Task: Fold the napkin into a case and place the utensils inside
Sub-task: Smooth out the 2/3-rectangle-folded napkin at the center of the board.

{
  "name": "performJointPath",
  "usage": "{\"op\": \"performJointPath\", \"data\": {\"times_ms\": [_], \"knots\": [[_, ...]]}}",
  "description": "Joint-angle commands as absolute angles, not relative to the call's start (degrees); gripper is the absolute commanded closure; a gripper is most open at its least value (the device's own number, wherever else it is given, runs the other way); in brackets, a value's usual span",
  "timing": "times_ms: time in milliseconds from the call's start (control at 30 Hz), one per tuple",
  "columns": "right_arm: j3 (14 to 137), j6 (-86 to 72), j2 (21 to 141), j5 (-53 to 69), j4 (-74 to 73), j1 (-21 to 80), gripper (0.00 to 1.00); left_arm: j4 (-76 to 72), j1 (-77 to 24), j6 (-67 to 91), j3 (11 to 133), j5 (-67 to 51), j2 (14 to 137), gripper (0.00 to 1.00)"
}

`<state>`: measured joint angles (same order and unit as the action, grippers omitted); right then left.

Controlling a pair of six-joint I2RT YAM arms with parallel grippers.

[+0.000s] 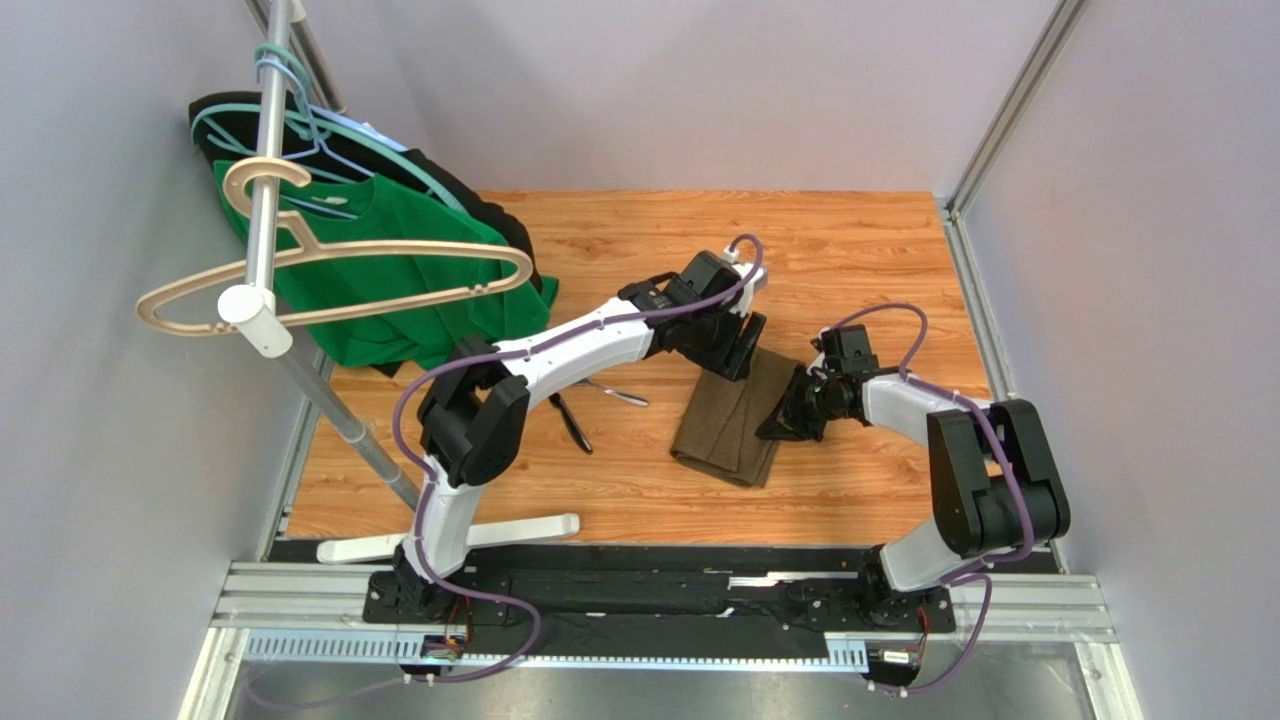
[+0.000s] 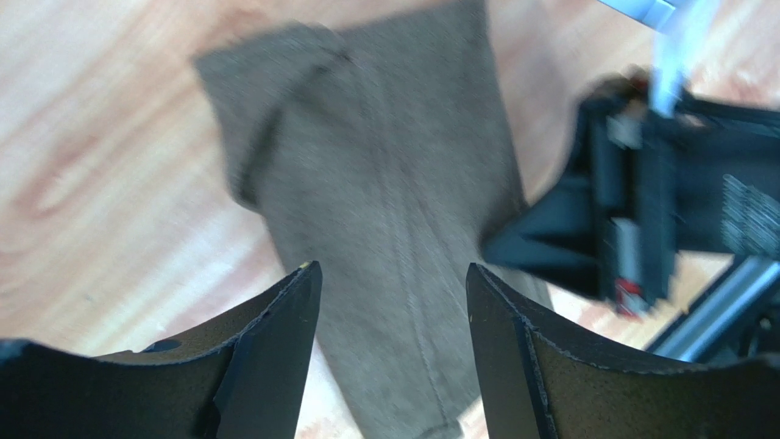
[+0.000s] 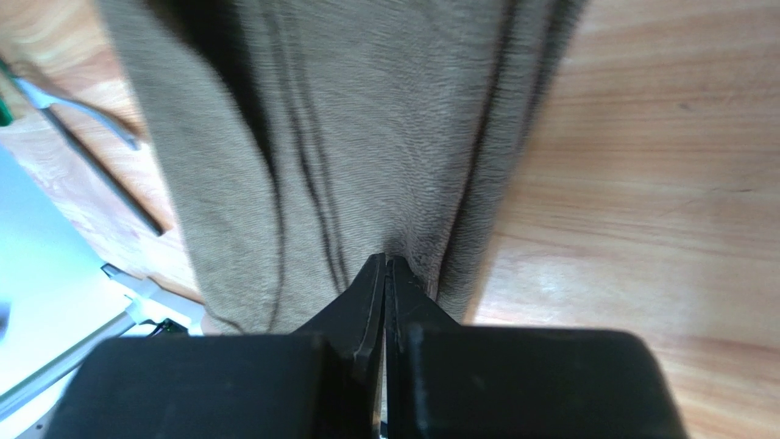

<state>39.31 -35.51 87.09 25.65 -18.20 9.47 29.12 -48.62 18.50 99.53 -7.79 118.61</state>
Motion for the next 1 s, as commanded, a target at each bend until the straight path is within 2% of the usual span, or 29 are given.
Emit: {"op": "performJointPath", "data": {"times_ms": [0, 100, 167, 267, 633, 833, 933, 967], "knots": [[38.3, -35.0, 88.8, 25.4, -15.6, 8.4, 1.00, 29.8, -51.4, 17.5, 96.6, -6.2, 115.2, 0.28], [38.0, -34.7, 88.9, 25.3, -15.6, 8.2, 1.00, 30.8, -54.7, 17.1, 95.5, -3.4, 116.3, 0.18], [37.6, -34.6, 88.8, 25.4, -15.6, 7.9, 1.00, 31.7, -56.9, 17.4, 95.4, -0.1, 118.1, 0.17], [37.2, -34.6, 88.4, 24.7, -15.6, 7.6, 1.00, 32.8, -58.5, 17.3, 95.5, 4.1, 119.9, 0.23], [36.8, -34.0, 88.9, 24.4, -15.3, 6.6, 1.00, 33.1, -61.0, 17.3, 94.8, 8.1, 124.0, 0.26], [37.3, -33.8, 89.4, 23.7, -15.5, 6.2, 1.00, 32.1, -61.2, 17.3, 93.3, 6.9, 124.5, 0.33], [37.9, -33.7, 89.9, 23.2, -15.7, 5.5, 1.00, 32.3, -61.2, 16.3, 92.6, 7.7, 124.0, 0.45], [38.1, -33.3, 90.1, 22.8, -16.2, 5.0, 1.00, 32.6, -61.2, 15.9, 92.2, 8.2, 123.4, 0.53]]}}
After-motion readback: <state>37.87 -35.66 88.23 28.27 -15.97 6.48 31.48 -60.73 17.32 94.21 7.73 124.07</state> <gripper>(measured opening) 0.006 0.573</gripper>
